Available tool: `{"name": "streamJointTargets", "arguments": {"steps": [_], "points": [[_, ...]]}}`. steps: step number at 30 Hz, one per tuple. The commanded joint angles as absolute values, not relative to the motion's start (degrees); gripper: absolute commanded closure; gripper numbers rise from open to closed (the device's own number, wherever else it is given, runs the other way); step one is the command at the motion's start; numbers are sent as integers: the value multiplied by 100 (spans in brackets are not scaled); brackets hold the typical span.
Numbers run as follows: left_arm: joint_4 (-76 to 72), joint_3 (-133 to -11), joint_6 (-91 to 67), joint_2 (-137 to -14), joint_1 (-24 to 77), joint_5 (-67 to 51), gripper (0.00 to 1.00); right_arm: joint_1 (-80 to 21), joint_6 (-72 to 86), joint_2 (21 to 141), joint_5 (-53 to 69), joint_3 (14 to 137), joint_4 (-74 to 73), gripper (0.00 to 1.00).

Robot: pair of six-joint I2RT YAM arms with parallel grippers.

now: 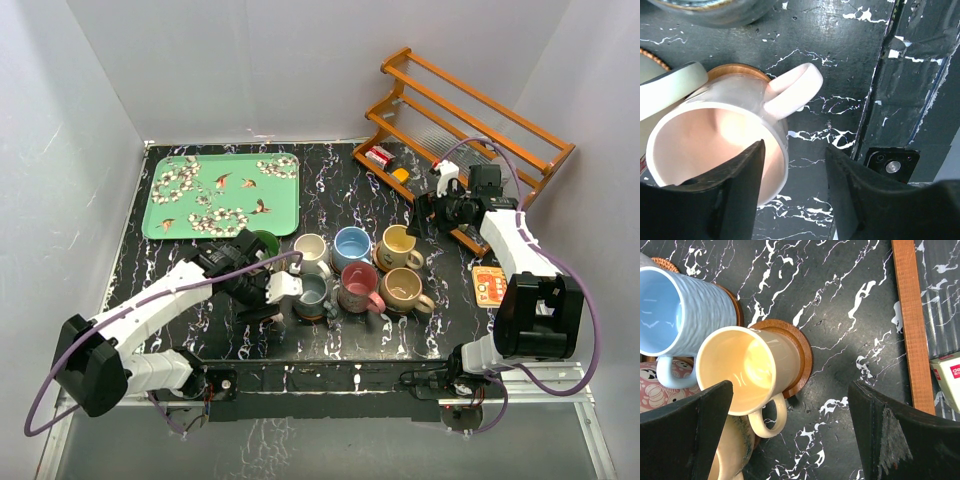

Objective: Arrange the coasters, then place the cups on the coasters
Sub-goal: Place the cup on the coaster.

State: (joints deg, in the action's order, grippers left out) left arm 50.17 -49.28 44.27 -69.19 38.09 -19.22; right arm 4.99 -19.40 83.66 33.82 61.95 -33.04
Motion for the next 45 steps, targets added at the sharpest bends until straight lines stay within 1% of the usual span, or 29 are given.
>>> {"name": "streamJointTargets", "arguments": {"steps": [1,6,9,13,17,24,27,31,34,37,38,45], "points": [[5308,-5386,4100,-6556,3843,-1850,46,528,-2031,8314,3407,6562,-3272,2],[5404,-5755,3733,-6360,3833,-1356,41,530,-2162,8424,3295,6882,-3637,2],[5293,-5919,3591,-6276,3666,-1054,39,531,-2276,8510,3099,7173,-3997,1],[5065,-6306,3272,-6266,3139,-1107,33,528,-2202,8479,2583,7540,-4148,2],[4792,-6844,2769,-6362,2472,-1098,28,533,-2016,8379,2338,7874,-4149,2],[4366,-7591,1971,-6720,1380,-734,24,520,-2145,8757,2200,8752,-4557,2],[3995,-7655,1785,-6675,1096,-422,22,526,-2026,9013,1937,9173,-4676,2],[3481,-7621,1669,-6497,923,335,20,508,-1973,9284,1673,9613,-4825,2],[3187,-7642,1559,-6388,786,616,12,455,-2088,9527,1287,10004,-5122,2],[2868,-7647,1373,-6391,597,664,3,418,-2229,9738,973,10480,-5436,2],[2782,-7640,1309,-6408,523,656,2,414,-2271,9777,919,10604,-5512,2],[2120,-7507,1029,-6653,81,479,1,326,-2506,9736,524,11050,-5558,1]]}}
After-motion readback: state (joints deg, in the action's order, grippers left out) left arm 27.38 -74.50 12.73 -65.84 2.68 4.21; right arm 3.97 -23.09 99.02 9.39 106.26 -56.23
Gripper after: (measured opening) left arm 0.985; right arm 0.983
